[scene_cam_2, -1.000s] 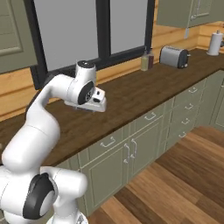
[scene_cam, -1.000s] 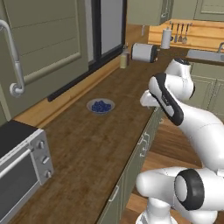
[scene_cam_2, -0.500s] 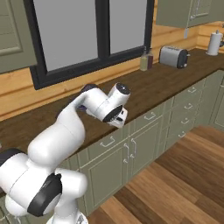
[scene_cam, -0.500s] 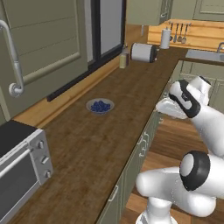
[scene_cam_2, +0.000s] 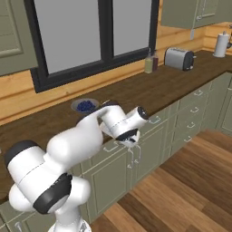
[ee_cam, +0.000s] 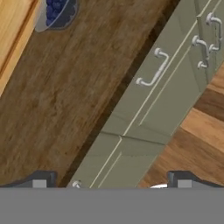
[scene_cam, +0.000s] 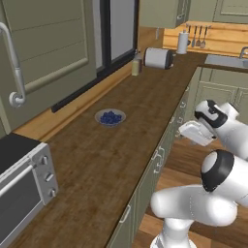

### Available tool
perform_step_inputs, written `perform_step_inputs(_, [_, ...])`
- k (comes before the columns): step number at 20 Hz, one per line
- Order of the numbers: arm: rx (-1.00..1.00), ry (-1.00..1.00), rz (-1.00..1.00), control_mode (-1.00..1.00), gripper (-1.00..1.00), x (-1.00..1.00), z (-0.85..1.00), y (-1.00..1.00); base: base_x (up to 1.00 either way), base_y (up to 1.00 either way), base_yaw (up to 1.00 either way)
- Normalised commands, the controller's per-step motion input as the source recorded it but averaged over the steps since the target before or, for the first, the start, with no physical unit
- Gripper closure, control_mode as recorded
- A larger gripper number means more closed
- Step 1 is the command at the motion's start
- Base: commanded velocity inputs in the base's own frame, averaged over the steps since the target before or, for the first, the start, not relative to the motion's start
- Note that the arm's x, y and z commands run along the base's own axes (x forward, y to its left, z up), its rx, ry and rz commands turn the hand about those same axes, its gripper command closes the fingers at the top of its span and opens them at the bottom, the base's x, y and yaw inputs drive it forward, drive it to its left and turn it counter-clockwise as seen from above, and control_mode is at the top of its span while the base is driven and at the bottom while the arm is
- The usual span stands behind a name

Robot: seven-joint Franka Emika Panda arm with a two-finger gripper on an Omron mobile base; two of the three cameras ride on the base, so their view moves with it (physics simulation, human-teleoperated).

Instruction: Take a straw from the drawer in front and place it inside the glass cup on the dining counter.

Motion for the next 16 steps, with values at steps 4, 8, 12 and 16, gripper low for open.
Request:
perform_step_inputs(4, [0.09,0.00,0.00,-1.00,-1.00,0.06,-0.49,-0.04,0.00,0.00,0.00])
perform_step_inputs(8, [0.20,0.00,-0.01,-1.00,-1.00,0.02,-0.48,-0.03,0.00,0.00,0.00])
perform_step_inputs(12, [0.20,0.00,0.00,-1.00,-1.00,0.19,-0.43,0.04,0.00,0.00,0.00])
perform_step_inputs(16, [0.18,0.00,0.00,-1.00,-1.00,0.10,-0.46,0.00,0.00,0.00,0.00])
